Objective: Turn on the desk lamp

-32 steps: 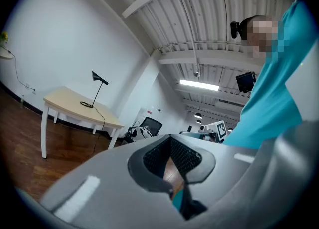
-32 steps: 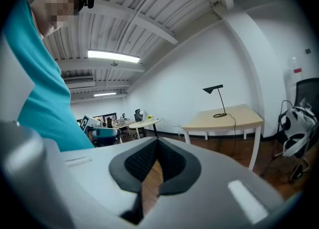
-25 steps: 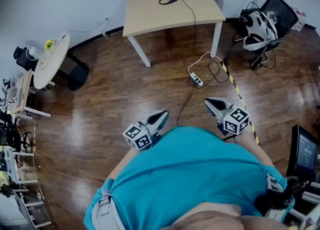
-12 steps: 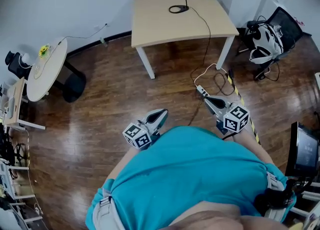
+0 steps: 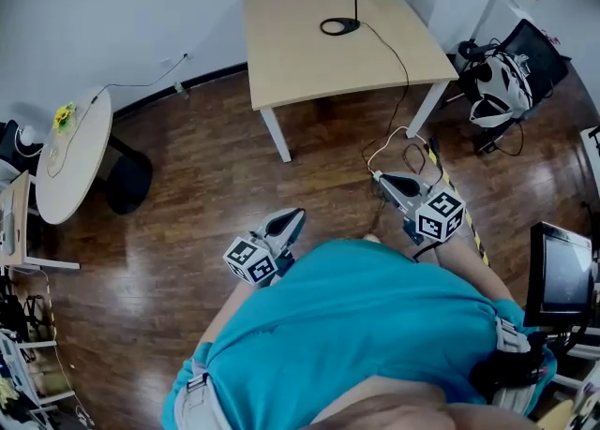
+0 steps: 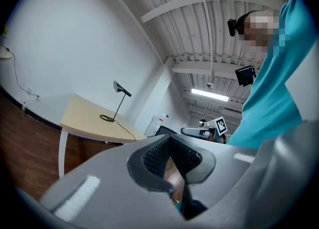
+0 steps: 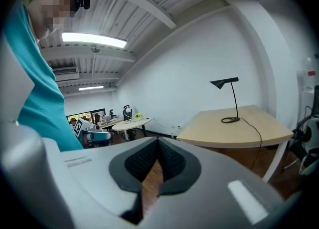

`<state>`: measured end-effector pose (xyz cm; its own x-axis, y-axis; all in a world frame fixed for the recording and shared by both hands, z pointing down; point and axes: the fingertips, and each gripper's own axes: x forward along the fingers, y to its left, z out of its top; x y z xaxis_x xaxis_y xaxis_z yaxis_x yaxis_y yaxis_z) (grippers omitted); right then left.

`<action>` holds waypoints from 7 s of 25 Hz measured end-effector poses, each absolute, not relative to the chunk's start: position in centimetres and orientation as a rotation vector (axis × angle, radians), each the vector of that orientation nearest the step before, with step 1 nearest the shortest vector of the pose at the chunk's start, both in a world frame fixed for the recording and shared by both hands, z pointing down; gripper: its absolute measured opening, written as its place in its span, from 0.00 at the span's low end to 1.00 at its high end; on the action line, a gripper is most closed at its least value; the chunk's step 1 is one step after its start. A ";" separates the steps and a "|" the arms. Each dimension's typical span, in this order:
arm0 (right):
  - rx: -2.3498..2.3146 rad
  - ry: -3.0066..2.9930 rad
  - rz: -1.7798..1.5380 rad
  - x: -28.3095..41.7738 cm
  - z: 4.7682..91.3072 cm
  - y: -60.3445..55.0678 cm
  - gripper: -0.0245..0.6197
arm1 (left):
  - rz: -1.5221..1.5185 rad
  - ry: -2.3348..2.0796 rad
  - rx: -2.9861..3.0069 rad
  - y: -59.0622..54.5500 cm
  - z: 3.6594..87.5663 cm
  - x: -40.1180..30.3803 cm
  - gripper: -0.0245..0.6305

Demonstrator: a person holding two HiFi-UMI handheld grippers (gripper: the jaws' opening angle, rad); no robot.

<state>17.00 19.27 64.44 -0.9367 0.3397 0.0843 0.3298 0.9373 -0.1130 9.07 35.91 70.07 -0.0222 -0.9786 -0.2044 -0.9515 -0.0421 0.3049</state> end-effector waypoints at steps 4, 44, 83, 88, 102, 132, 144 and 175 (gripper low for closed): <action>-0.525 -2.994 0.165 13.6 64.8 17.2 0.04 | -0.592 -2.144 2.086 35.0 69.9 5.0 0.04; -0.211 -2.847 0.240 -43.7 59.3 -17.4 0.04 | -0.382 -1.965 2.116 -0.1 62.2 -57.3 0.04; -0.157 -2.779 0.649 -43.6 80.9 -59.4 0.04 | 1.141 -1.220 1.777 -57.0 95.9 -63.4 0.04; -0.149 -2.726 0.685 -43.5 81.0 -59.1 0.04 | 1.250 -1.162 1.743 -56.6 97.4 -63.7 0.04; -0.156 -2.781 0.692 -43.6 81.0 -58.9 0.04 | 1.334 -1.049 1.712 -56.0 98.1 -63.5 0.05; -0.443 -2.888 0.143 -39.9 58.6 -31.0 0.04 | -0.031 -1.824 2.059 -19.6 60.6 -48.2 0.04; -0.372 -2.906 0.153 -27.1 54.1 -4.5 0.04 | -0.325 -1.899 2.085 7.6 57.1 -36.4 0.04; -0.596 -2.989 0.102 18.6 64.5 -10.0 0.04 | -0.406 -2.151 1.955 7.1 67.2 9.8 0.04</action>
<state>18.57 -9.96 64.52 -0.9195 0.3855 0.0770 0.3793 0.9215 -0.0836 9.80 7.12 67.22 -0.1005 -0.9944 -0.0319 -0.9377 0.0840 0.3370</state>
